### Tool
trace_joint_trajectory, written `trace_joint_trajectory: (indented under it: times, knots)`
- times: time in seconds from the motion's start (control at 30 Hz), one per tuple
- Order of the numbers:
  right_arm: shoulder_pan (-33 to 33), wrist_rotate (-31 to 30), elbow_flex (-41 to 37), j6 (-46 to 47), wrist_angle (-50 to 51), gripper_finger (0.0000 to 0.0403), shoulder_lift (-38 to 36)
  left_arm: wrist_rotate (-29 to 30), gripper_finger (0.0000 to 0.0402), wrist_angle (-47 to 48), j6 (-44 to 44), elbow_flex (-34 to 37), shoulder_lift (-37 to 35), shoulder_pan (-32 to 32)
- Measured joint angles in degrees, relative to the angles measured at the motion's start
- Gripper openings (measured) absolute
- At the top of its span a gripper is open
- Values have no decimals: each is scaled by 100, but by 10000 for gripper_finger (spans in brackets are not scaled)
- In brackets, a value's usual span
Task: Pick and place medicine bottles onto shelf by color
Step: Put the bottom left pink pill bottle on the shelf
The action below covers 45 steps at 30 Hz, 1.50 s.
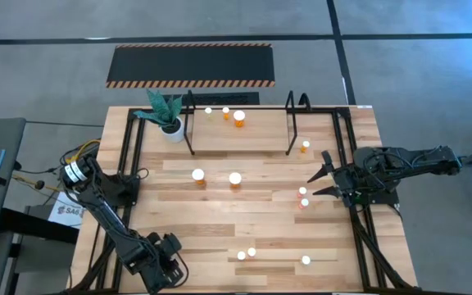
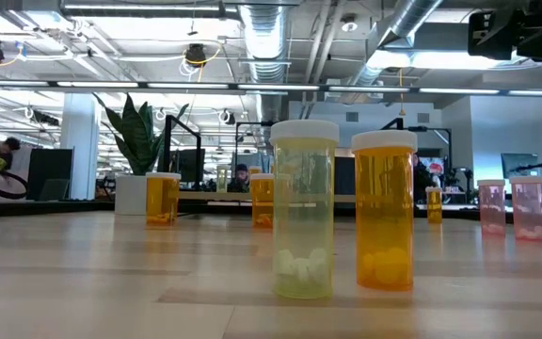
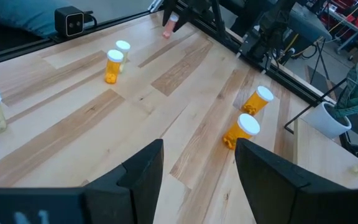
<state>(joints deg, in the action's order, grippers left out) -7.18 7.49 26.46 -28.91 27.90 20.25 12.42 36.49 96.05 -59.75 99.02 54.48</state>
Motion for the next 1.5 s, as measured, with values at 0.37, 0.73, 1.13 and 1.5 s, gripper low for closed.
trace_joint_trajectory:
  times: [0.37, 0.73, 1.13, 1.5]
  knots:
    - [0, 0, 0, 0, -1, 223, -1, -13, 130, 11, -673, 0, 0, -473]
    - [-2, 0, 0, 0, -2, 223, -1, -112, 130, 234, -2072, -16, -11, -1406]
    - [0, 0, 0, 2, -2, 223, -2, 98, 130, 745, -2185, -384, -15, -1414]
    - [0, 0, 0, 0, 7, 223, 0, -160, 224, 2400, -1922, -743, -250, -333]
